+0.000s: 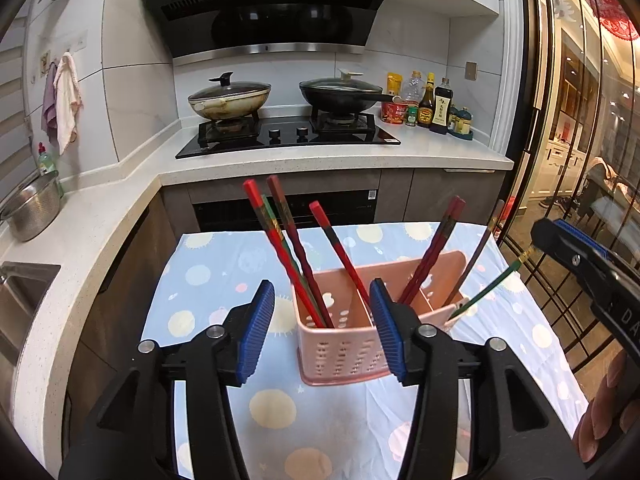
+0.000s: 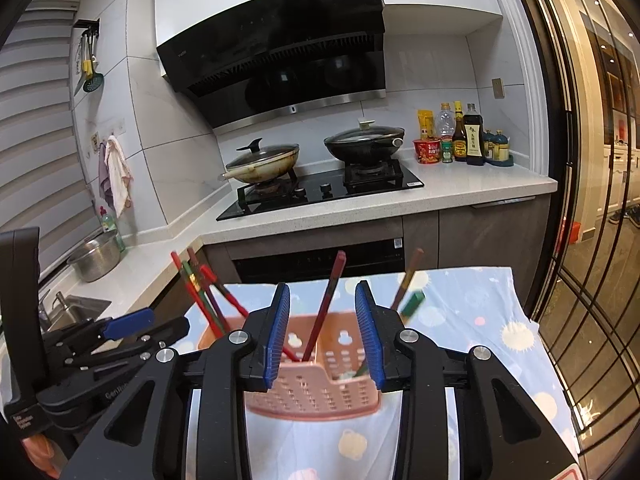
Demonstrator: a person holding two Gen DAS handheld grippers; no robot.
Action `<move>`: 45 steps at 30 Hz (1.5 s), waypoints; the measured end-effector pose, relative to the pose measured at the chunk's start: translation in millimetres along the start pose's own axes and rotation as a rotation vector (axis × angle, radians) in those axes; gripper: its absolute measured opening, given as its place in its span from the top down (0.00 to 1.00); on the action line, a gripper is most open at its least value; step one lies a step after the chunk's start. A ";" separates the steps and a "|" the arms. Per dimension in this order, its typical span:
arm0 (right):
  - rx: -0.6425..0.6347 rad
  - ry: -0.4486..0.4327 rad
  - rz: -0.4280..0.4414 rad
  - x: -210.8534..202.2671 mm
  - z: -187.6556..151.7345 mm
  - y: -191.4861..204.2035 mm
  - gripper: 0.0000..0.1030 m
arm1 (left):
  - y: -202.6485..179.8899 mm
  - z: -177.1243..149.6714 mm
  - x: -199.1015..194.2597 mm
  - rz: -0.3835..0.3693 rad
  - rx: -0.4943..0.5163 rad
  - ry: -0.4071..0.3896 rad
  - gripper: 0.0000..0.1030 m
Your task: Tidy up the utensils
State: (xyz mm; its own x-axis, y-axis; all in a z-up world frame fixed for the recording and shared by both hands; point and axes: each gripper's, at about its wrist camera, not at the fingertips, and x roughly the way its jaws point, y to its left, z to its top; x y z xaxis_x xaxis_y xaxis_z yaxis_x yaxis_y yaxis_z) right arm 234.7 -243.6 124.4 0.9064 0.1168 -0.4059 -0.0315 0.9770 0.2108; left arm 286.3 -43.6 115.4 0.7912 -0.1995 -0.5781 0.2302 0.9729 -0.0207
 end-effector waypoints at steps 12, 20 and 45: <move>-0.048 0.036 -0.040 -39.9 -42.0 8.4 0.61 | -5.7 -32.5 -34.5 0.017 -0.006 -0.011 0.40; -0.051 0.044 -0.044 -60.4 -58.4 12.0 0.53 | -13.1 -53.0 -50.9 0.021 -0.004 -0.010 0.33; -0.100 0.045 -0.148 -93.8 -100.6 18.6 0.18 | -20.3 -100.0 -78.9 0.104 0.010 -0.012 0.07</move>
State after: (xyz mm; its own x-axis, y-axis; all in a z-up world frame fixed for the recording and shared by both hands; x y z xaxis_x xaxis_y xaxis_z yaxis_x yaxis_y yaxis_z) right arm 106.7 -218.4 76.9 0.8844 -0.0234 -0.4661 0.0566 0.9967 0.0574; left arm 162.6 -36.0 79.9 0.8178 -0.0985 -0.5670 0.1516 0.9873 0.0472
